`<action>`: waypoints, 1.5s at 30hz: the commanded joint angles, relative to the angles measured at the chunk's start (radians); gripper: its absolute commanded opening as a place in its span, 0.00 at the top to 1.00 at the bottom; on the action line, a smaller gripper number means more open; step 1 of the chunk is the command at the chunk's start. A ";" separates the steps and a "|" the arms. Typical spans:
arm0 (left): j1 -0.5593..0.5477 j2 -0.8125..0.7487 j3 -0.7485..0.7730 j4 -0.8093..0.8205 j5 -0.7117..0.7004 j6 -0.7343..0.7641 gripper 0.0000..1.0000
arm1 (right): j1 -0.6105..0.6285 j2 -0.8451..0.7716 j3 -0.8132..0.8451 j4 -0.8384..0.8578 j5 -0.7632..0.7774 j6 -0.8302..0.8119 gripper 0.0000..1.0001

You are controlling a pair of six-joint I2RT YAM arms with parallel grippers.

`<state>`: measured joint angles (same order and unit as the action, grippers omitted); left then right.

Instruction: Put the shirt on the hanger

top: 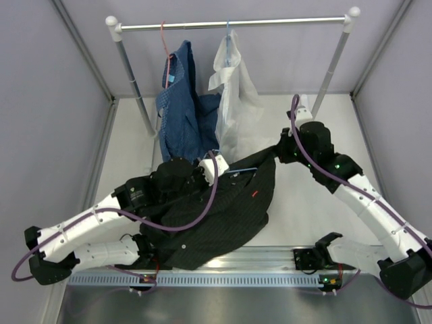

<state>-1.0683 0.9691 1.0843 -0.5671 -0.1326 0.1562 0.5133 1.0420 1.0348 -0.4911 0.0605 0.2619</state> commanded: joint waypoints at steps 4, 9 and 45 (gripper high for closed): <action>-0.010 0.008 0.014 -0.010 -0.074 -0.038 1.00 | 0.005 -0.010 0.032 0.115 -0.186 0.022 1.00; -0.010 0.071 0.162 0.015 -0.277 -0.217 1.00 | 0.088 -0.092 -0.004 0.198 -0.321 0.103 1.00; -0.009 -0.098 -0.018 0.371 0.443 -0.006 1.00 | 0.375 -0.525 0.131 -0.222 -0.229 -0.142 0.36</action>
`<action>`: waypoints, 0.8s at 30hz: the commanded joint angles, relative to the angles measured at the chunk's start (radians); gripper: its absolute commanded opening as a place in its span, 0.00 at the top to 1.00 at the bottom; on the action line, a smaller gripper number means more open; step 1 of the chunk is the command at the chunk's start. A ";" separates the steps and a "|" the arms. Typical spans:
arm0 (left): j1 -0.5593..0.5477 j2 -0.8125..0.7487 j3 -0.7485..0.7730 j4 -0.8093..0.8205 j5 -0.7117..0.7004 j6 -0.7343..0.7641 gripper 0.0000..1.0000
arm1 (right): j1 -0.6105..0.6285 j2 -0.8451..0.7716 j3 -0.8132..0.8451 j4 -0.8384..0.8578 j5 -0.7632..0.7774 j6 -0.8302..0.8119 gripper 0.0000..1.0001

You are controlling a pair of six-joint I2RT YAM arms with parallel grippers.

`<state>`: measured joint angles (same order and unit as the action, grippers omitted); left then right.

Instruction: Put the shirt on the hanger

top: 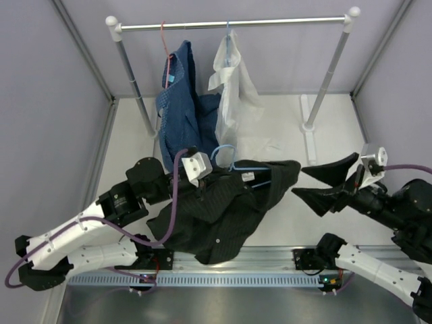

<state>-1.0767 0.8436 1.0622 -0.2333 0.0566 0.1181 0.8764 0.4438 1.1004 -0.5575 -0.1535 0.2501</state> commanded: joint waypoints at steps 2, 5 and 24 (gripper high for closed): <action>0.000 0.049 0.012 0.037 0.342 0.035 1.00 | 0.012 0.120 0.104 -0.150 -0.104 -0.173 0.36; 0.000 0.094 0.025 0.037 0.500 0.040 1.00 | 0.012 0.205 0.121 -0.104 -0.266 -0.241 0.37; 0.000 0.233 0.097 0.037 0.687 0.043 1.00 | 0.012 0.280 -0.065 0.346 -0.552 -0.161 0.66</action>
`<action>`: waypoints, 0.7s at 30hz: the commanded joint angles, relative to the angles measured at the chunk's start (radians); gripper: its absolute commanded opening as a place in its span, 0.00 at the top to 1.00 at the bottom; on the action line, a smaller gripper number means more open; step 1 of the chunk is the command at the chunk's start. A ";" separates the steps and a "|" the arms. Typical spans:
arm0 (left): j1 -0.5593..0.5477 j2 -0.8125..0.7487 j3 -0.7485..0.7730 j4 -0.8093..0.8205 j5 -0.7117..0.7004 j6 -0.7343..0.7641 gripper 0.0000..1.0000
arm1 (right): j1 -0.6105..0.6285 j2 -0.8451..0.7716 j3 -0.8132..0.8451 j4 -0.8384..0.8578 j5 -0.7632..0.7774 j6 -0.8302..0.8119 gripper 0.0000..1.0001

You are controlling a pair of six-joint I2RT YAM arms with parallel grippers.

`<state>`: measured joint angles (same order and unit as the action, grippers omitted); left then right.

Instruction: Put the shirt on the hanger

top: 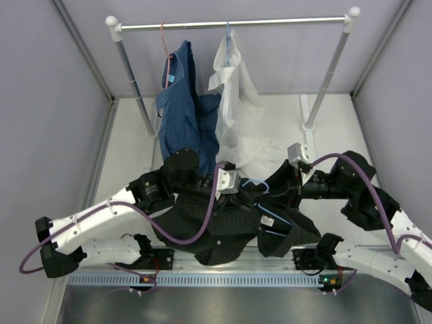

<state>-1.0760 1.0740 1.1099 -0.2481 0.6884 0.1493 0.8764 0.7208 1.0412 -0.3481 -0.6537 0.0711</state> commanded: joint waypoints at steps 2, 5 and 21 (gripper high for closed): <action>-0.001 0.004 0.053 0.052 0.043 0.009 1.00 | 0.012 0.006 -0.009 0.144 -0.073 0.016 0.84; -0.001 -0.006 0.057 0.052 -0.039 0.001 1.00 | 0.012 -0.001 -0.012 0.141 -0.035 0.015 1.00; -0.001 -0.428 -0.220 0.130 -0.914 -0.146 0.02 | 0.010 -0.123 0.149 -0.207 0.646 -0.037 1.00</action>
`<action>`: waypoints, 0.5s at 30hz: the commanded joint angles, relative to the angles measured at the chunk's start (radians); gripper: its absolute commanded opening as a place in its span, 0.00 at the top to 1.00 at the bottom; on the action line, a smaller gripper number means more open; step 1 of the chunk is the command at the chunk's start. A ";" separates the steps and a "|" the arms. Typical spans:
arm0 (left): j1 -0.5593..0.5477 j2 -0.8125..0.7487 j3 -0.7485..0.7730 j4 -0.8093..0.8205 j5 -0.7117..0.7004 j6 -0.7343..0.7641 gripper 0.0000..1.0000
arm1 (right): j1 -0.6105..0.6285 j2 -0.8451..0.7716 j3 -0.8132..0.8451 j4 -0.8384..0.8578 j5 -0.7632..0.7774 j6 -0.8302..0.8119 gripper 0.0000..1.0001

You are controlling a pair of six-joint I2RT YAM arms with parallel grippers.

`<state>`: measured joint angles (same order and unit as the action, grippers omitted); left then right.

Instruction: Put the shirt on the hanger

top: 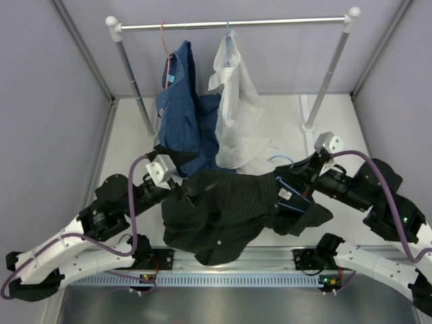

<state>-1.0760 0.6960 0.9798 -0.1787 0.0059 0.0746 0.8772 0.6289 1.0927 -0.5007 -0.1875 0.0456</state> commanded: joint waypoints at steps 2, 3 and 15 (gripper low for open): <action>-0.002 -0.072 -0.162 0.061 -0.256 -0.124 0.02 | 0.009 -0.031 0.153 -0.081 0.183 -0.021 1.00; -0.001 -0.091 -0.185 0.076 -0.248 -0.142 0.02 | 0.009 -0.031 0.168 -0.102 0.184 -0.026 1.00; -0.001 -0.030 -0.356 0.265 -0.303 -0.173 0.84 | 0.011 -0.014 0.289 -0.159 0.137 -0.036 1.00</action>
<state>-1.0760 0.6350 0.5865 -0.0322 -0.2405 -0.0803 0.8772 0.6102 1.3434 -0.6556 -0.0620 0.0177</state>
